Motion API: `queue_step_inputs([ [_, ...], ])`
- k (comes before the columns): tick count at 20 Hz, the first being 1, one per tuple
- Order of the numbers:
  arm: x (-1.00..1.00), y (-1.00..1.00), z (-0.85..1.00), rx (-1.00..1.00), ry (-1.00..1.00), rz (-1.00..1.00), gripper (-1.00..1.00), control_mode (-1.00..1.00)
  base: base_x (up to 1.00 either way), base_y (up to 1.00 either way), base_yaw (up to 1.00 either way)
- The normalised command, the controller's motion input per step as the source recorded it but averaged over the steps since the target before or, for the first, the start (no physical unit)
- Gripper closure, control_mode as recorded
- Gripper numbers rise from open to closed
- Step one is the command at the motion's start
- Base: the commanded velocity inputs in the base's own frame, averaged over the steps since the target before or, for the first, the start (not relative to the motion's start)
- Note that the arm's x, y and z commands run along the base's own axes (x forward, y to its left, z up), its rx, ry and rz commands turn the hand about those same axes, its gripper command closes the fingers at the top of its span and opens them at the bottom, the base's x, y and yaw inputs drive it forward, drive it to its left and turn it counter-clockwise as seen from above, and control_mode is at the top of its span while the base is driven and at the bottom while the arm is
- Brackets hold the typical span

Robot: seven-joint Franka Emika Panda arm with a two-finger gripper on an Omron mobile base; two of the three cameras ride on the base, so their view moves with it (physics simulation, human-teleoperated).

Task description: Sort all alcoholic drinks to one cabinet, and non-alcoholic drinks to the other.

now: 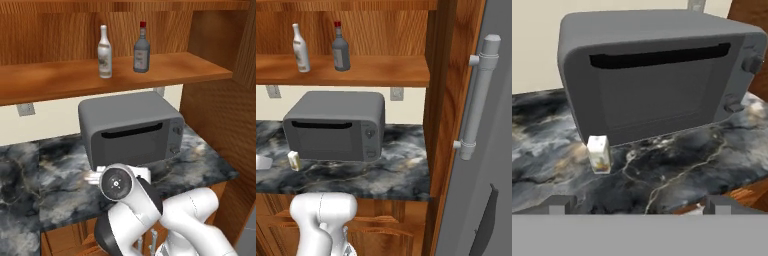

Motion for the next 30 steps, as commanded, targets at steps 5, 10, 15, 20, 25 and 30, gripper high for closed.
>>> queue_step_inputs([
  [5,0.19,0.11,-0.37,0.00,-0.11,0.04,-1.00,-1.00,0.00,0.00,0.00],
  [10,0.23,0.11,-0.34,0.00,-0.10,0.04,-1.00,-1.00,0.00,0.00,0.00],
  [15,0.27,0.14,-0.34,0.00,-0.05,0.03,-1.00,-1.00,0.00,0.00,0.00],
  [20,0.33,0.08,-0.31,0.00,-0.04,0.03,-1.00,-1.00,0.00,0.00,0.00],
  [25,0.32,0.08,-0.25,0.00,-0.01,0.04,-1.00,-1.00,0.00,0.00,0.00],
  [30,0.34,0.14,-0.23,0.00,0.00,0.03,-1.00,-1.00,0.00,0.00,0.00],
])
